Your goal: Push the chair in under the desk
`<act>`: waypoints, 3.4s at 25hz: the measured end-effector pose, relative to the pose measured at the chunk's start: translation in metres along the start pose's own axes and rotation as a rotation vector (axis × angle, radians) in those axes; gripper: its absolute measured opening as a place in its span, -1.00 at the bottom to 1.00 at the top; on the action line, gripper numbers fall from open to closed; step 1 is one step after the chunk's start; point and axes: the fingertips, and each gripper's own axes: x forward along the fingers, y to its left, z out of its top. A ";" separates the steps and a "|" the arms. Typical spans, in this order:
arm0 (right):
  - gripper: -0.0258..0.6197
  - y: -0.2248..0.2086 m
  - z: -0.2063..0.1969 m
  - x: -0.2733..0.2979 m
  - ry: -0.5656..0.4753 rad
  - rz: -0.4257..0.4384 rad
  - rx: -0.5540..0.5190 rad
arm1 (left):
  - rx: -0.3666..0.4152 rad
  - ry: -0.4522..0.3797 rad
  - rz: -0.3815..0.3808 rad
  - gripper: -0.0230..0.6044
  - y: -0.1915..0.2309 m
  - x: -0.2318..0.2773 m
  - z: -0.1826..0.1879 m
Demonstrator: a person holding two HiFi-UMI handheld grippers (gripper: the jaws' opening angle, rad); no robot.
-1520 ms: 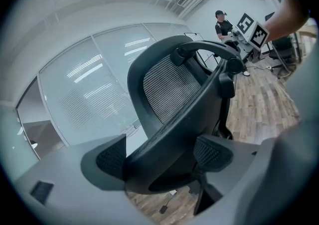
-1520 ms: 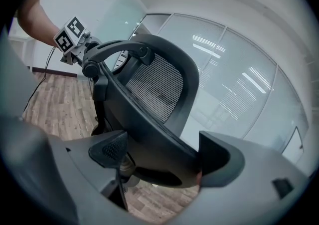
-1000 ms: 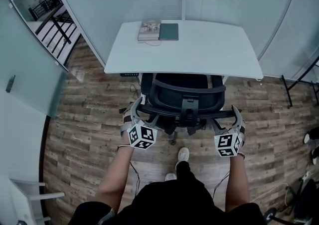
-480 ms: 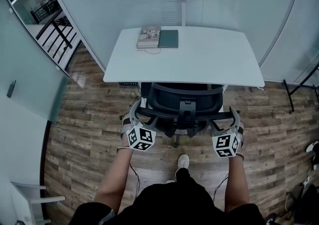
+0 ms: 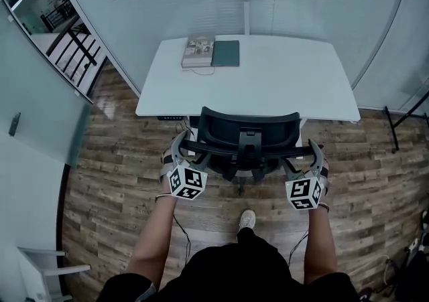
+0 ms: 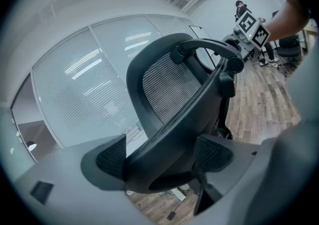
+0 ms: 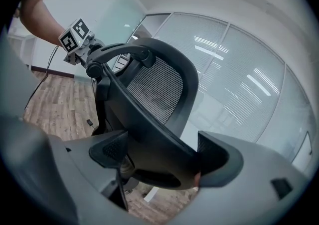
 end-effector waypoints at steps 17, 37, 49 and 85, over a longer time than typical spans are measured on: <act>0.42 -0.061 0.008 0.143 0.037 0.070 0.017 | -0.015 0.057 -0.035 0.44 0.057 0.135 0.016; 0.42 -0.068 0.011 0.160 -0.017 0.067 -0.075 | -0.008 0.038 0.028 0.44 0.065 0.146 0.017; 0.37 -0.068 0.011 0.157 -0.058 0.065 -0.109 | 0.000 0.061 0.078 0.44 0.069 0.150 0.018; 0.34 -0.070 0.051 0.118 -0.140 0.305 0.264 | -0.134 -0.051 0.152 0.26 0.065 0.103 0.034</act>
